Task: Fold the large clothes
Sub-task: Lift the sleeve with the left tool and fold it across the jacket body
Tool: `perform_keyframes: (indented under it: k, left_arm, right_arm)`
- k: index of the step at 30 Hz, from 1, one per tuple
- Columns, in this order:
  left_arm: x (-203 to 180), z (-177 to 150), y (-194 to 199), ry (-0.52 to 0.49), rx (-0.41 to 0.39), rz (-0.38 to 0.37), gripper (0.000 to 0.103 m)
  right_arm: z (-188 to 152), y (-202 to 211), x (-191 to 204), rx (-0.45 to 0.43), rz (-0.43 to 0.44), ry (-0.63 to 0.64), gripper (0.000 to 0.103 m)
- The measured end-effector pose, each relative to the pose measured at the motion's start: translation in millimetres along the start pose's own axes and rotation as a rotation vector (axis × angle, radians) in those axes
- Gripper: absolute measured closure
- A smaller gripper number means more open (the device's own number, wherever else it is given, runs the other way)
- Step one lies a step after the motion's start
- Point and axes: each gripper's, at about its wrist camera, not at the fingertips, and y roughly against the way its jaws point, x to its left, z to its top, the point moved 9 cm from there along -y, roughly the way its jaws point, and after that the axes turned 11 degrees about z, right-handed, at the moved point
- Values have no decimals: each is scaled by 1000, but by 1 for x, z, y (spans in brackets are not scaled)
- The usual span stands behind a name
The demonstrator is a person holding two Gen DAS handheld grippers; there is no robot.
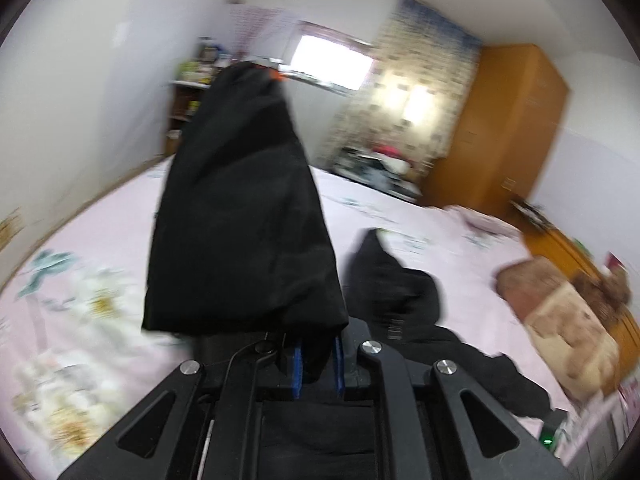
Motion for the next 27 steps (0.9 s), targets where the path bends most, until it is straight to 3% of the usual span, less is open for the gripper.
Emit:
perform_keyframes:
  k: [4,9,14,17,21,24,27]
  left_arm:
    - [-76,-12,-22,-59,48,-124,91]
    - [-154,-56,-68,-135,159,-221,91]
    - [-209,-112,-110,-206,276,-270,91]
    - [-226,-135,-127,-192,357,-314,89]
    - [-226,-155,-133,-147,449,-368,51]
    - [-218,-146,-121,-126,433,-408,38]
    - [-200,-126,-109,-134,376,-404,37]
  right_arm:
    - [-4,12,-21,-23,-12,-47,24]
    - [-17,24,-51,-32,-38,-111,24]
    - [-26,32,-74,-34,-65,-144,24]
    - [-29,32,-80,-28,-73,-153,24]
    - [-27,30,-83,-23,-75,-159,24]
    - [-22,28,-82,-30,-61,-168,24]
    - [-7,26,-76,-55,-41,-169,24]
